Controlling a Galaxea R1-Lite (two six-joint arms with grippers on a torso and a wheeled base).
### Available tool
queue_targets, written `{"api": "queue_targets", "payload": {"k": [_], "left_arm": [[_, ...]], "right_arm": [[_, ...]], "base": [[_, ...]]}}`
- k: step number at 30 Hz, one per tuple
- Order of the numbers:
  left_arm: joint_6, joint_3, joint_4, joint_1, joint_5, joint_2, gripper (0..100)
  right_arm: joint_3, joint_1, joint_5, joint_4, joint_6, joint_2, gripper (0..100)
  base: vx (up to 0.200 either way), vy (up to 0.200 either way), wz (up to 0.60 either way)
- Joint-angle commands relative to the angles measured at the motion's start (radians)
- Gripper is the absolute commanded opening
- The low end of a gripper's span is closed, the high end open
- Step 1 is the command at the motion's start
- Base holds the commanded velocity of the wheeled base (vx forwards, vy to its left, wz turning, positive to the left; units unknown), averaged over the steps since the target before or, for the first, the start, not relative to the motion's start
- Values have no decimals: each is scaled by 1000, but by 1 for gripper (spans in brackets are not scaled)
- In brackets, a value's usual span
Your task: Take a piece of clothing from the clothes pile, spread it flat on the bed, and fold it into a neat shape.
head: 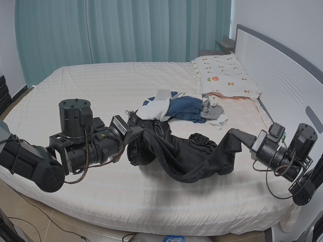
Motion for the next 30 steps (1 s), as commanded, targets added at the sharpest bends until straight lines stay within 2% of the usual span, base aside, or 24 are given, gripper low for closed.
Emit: {"api": "queue_targets", "payload": {"k": [1,5,14,26,30], "left_arm": [[-26,78,-24,-12,-8,-13,0],[-29,85,-25,-24,-6,-18,0],[-55,104,-24,-24,-8,-36,0],[-70,104,-25,-12,-5,-37,0],[-69,109,-25,-12,4,-39,0]], "right_arm": [[24,46,-40,-13,0,88,0],[18,47,-69,-11,-2,88,0],[29,44,-72,-11,-3,32,0],[29,46,-72,-11,-5,42,0],[27,46,-74,-11,-5,35,0]], "base": [[0,0,0],[0,0,0],[-200,0,0],[0,0,0],[0,200,0]]}}
